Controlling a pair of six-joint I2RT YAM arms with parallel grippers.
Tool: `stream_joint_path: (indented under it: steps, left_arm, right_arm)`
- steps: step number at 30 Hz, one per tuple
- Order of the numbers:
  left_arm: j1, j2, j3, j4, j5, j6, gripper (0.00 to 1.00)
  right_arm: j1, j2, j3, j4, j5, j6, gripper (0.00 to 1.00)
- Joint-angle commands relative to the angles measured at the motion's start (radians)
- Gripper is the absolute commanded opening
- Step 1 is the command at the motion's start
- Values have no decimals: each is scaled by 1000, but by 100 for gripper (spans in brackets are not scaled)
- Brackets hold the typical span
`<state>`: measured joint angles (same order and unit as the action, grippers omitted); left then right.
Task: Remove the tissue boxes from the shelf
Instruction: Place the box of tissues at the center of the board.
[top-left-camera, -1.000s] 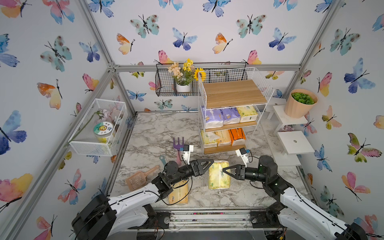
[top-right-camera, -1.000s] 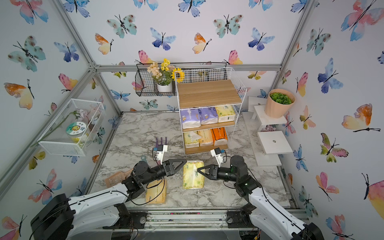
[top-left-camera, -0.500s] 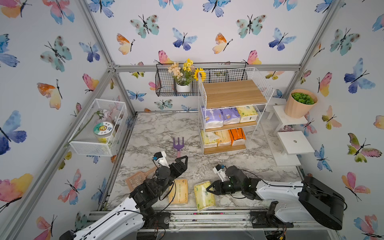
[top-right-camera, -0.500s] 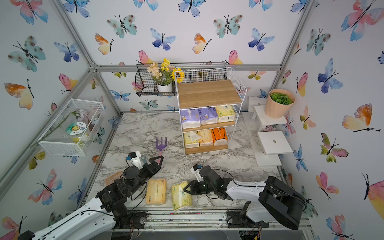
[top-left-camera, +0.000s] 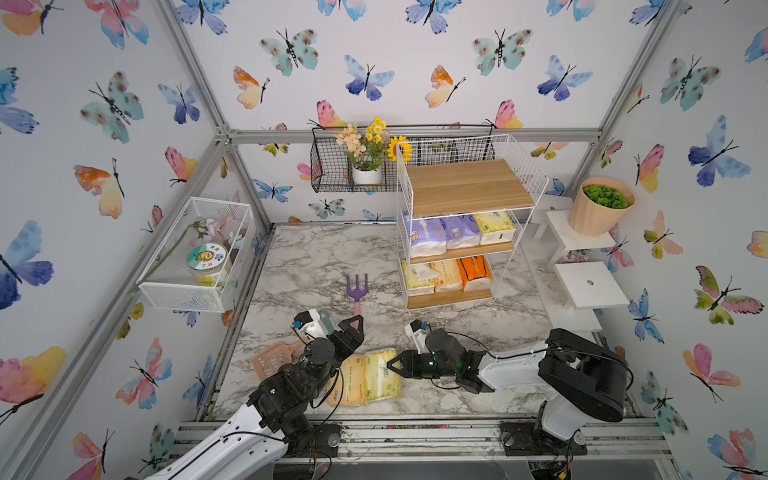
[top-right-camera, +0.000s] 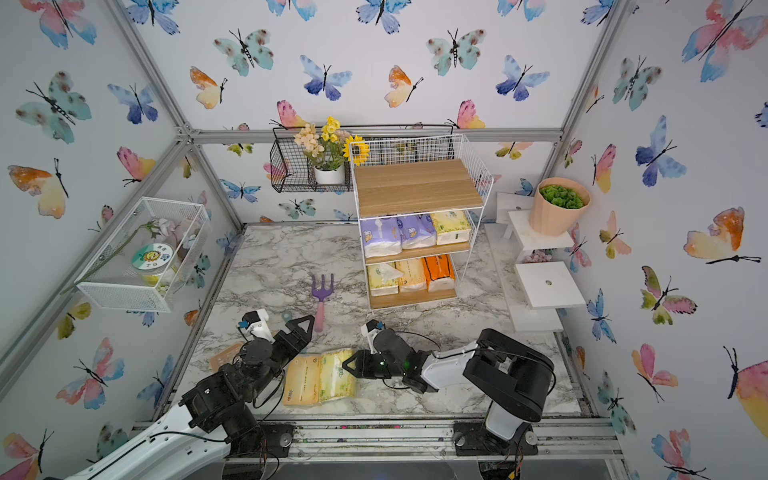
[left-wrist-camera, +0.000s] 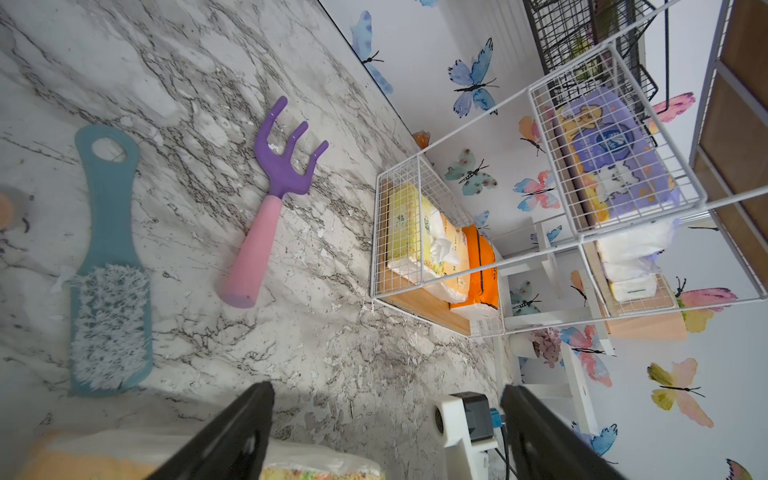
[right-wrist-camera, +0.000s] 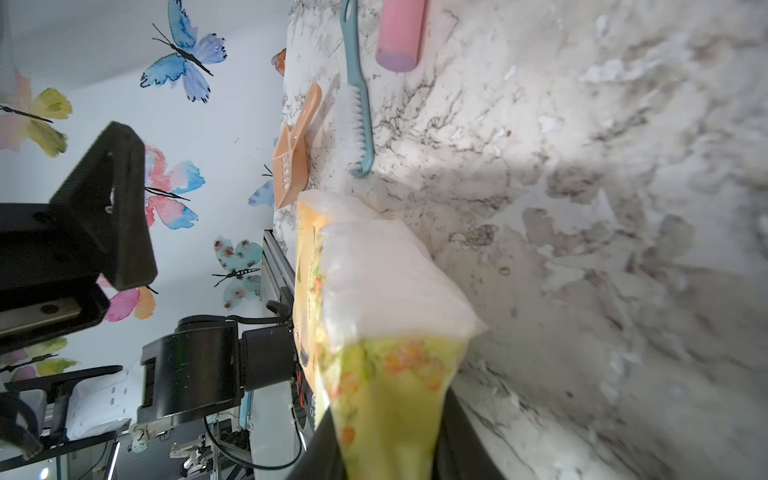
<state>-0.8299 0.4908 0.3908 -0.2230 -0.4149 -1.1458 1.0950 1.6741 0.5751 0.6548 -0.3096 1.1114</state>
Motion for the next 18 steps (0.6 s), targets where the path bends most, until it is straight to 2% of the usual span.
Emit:
stream_joint_path:
  steps: [1, 7, 12, 15, 18]
  left_arm:
    - [7, -14, 13, -24, -31, 2, 90]
    - [7, -33, 17, -36, -29, -2, 90]
    - [8, -41, 24, -40, -26, 3, 89]
    - [6, -38, 32, -37, -17, 3, 90]
    - [6, -32, 34, -23, -8, -6, 90]
  right_arm:
    - [30, 51, 55, 78, 25, 19, 29]
    - [60, 131, 105, 125, 35, 52, 36]
    - [89, 108, 96, 58, 99, 54, 63]
    - [90, 11, 78, -89, 189, 11, 71]
    - [91, -96, 89, -329, 297, -45, 73]
